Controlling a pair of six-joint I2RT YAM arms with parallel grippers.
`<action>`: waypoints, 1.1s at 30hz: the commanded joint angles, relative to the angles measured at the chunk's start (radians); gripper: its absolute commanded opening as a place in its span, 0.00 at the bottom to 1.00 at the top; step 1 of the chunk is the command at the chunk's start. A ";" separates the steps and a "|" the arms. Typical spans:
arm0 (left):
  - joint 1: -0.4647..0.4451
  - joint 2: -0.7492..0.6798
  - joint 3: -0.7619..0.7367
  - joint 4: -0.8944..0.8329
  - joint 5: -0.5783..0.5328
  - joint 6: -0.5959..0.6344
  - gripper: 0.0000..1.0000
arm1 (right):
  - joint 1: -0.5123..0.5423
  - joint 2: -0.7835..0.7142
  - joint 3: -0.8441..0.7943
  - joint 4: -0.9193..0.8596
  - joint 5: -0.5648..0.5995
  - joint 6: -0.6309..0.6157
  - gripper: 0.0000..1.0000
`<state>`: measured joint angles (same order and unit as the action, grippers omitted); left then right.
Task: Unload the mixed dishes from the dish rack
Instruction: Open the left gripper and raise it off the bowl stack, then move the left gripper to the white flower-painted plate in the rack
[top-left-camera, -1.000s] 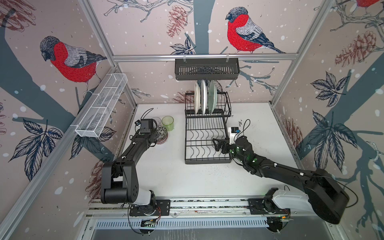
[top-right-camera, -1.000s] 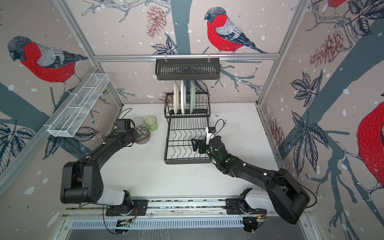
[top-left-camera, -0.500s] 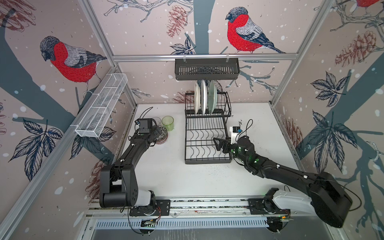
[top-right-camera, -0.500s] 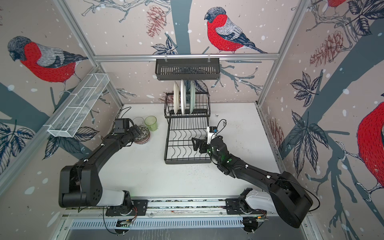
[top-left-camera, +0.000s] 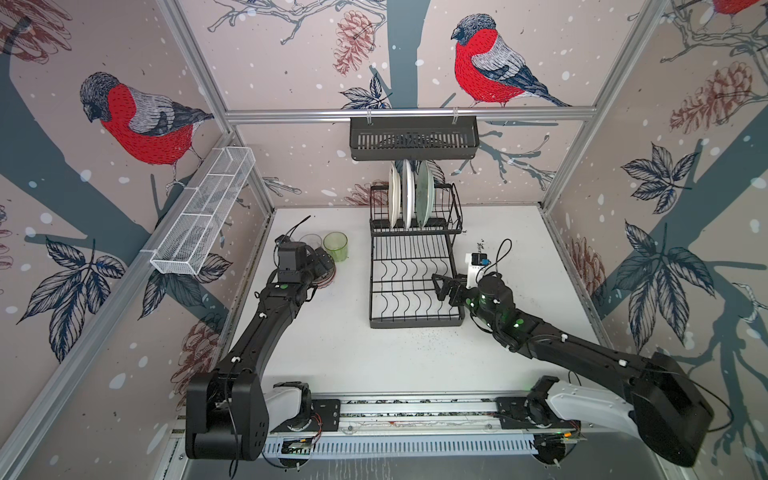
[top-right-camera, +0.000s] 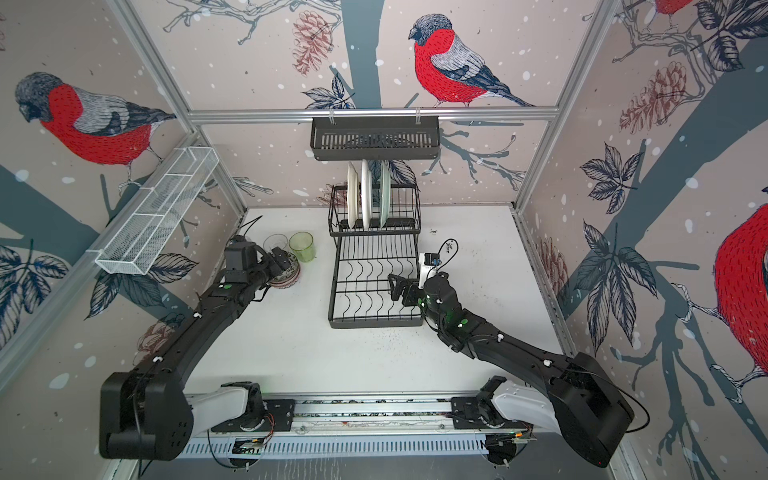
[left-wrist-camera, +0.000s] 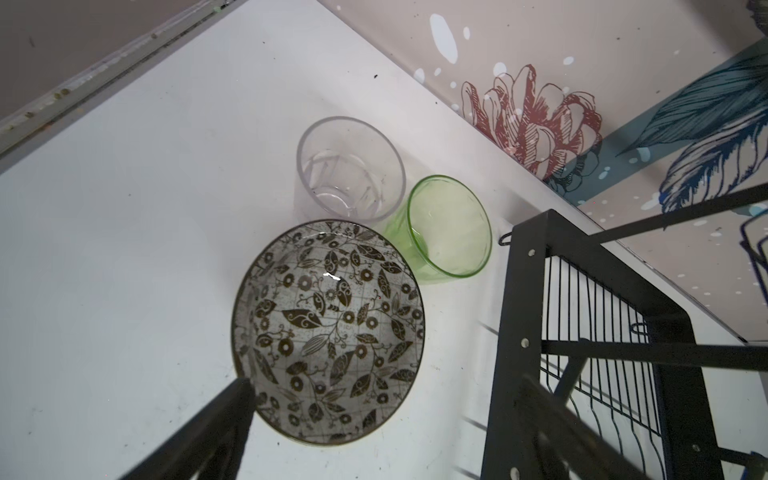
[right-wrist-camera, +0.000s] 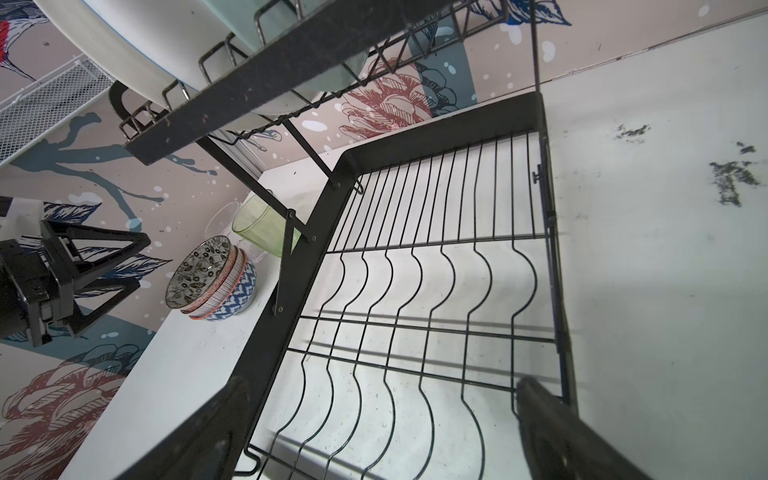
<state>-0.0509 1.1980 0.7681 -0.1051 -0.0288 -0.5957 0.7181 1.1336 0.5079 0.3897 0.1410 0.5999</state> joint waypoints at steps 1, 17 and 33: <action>-0.024 0.001 -0.023 0.119 0.072 -0.013 0.97 | 0.000 -0.018 -0.008 -0.009 0.045 -0.040 1.00; -0.166 -0.147 -0.170 0.288 0.142 -0.098 0.98 | 0.000 -0.127 -0.063 -0.011 0.033 -0.064 0.99; -0.397 -0.127 0.055 0.227 -0.026 -0.003 0.98 | -0.002 -0.215 -0.093 0.004 0.019 -0.114 0.99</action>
<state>-0.4274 1.0550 0.7902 0.1081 -0.0082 -0.6434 0.7166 0.9226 0.3904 0.4259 0.1768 0.5190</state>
